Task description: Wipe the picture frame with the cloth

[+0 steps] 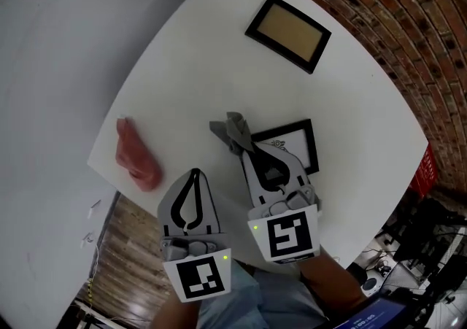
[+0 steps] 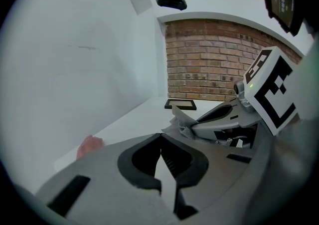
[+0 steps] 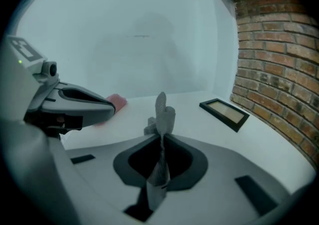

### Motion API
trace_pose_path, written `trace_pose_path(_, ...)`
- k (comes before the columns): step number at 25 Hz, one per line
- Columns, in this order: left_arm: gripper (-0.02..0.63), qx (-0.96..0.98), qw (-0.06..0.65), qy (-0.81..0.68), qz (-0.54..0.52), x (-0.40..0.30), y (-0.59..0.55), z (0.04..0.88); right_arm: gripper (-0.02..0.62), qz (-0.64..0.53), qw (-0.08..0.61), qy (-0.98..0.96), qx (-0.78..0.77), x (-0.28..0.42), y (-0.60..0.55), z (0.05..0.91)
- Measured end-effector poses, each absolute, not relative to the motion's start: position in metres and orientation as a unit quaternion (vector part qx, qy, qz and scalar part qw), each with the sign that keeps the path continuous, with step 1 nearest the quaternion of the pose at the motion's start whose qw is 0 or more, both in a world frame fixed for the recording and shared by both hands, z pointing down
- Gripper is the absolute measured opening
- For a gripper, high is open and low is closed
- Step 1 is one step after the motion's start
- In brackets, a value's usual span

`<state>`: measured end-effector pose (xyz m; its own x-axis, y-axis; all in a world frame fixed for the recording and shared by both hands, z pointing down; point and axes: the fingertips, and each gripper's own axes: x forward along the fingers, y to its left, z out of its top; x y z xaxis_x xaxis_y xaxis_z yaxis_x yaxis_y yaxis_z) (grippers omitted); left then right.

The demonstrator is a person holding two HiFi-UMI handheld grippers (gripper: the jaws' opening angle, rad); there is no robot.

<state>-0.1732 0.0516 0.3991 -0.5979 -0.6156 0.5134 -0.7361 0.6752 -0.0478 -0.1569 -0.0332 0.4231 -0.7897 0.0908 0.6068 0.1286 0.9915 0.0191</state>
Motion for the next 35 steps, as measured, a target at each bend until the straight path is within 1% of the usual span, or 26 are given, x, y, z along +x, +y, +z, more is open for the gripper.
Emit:
trace_pose_path(7,0.009,0.38,0.252,-0.881,0.127,-0.182,0.056,0.414,0.026,-0.034,0.329,-0.942,-0.06,-0.164,-0.033,0.436)
trace_pose_path(35,0.009,0.412,0.246,-0.868,0.13,-0.176,0.026,0.413,0.026,-0.042,0.34,-0.939,0.006,-0.151,-0.088,0.435)
